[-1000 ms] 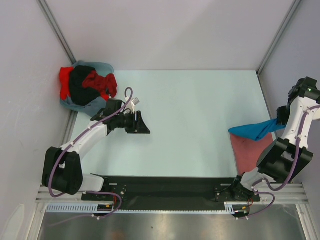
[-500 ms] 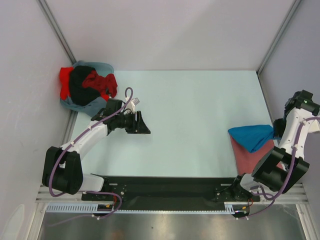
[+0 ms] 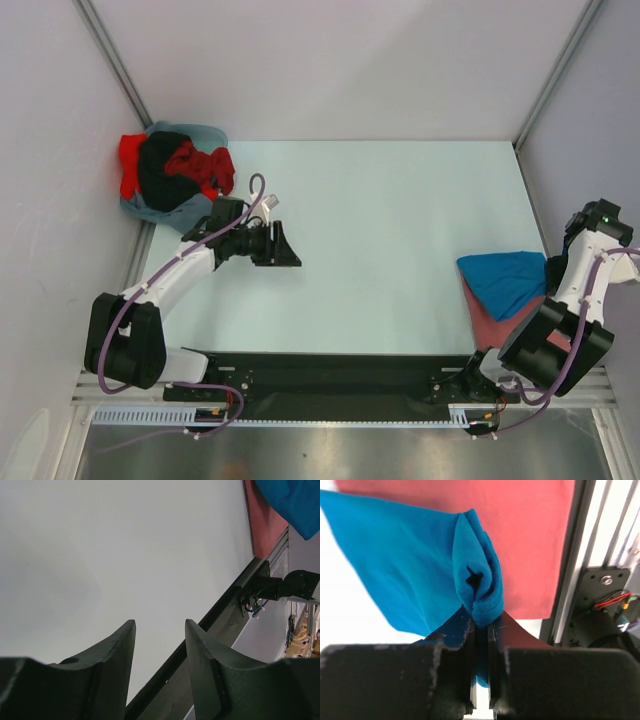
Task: Fold and stack the t-shirts
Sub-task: Neatly place the folded tshirt to the corner, then reset both grippers
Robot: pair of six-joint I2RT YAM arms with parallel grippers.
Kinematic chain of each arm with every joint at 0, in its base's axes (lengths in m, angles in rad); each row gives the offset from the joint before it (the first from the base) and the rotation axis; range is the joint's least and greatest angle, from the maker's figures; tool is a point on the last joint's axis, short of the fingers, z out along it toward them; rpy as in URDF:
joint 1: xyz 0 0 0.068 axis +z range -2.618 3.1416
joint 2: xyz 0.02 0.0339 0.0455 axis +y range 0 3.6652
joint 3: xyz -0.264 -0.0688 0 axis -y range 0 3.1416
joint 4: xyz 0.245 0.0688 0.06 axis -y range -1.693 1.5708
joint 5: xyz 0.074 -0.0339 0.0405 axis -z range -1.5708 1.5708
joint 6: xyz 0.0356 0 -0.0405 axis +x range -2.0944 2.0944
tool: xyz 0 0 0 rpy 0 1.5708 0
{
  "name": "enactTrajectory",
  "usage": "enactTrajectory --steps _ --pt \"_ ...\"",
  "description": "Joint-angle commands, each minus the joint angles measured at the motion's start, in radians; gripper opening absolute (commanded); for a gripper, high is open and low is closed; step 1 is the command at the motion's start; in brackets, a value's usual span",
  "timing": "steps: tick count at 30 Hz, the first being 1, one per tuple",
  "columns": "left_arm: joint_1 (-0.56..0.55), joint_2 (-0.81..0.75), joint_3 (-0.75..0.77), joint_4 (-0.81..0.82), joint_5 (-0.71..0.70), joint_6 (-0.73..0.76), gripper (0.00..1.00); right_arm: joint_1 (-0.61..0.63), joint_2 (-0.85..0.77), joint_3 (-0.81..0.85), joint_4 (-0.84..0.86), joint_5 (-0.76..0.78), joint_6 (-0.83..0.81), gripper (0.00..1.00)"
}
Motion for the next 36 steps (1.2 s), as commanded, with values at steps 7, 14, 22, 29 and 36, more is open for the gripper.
enactTrajectory --steps 7,14,22,29,36 --pt "0.023 -0.016 -0.014 0.043 0.042 -0.007 0.5 -0.037 -0.084 -0.056 -0.055 0.176 -0.084 0.46" --pt "0.031 -0.019 -0.029 0.043 0.042 -0.01 0.5 -0.063 -0.148 0.057 -0.052 0.135 -0.25 0.64" --pt "0.031 -0.072 -0.093 0.093 0.038 -0.06 0.5 0.605 -0.141 0.135 0.16 0.075 -0.16 0.64" --pt "0.031 -0.299 -0.296 0.29 0.042 -0.263 0.52 1.007 -0.136 -0.097 0.651 -0.153 -0.152 0.71" --pt "0.042 -0.768 -0.631 0.471 0.019 -0.523 0.55 0.928 -0.332 -0.682 1.297 -0.737 0.107 0.69"
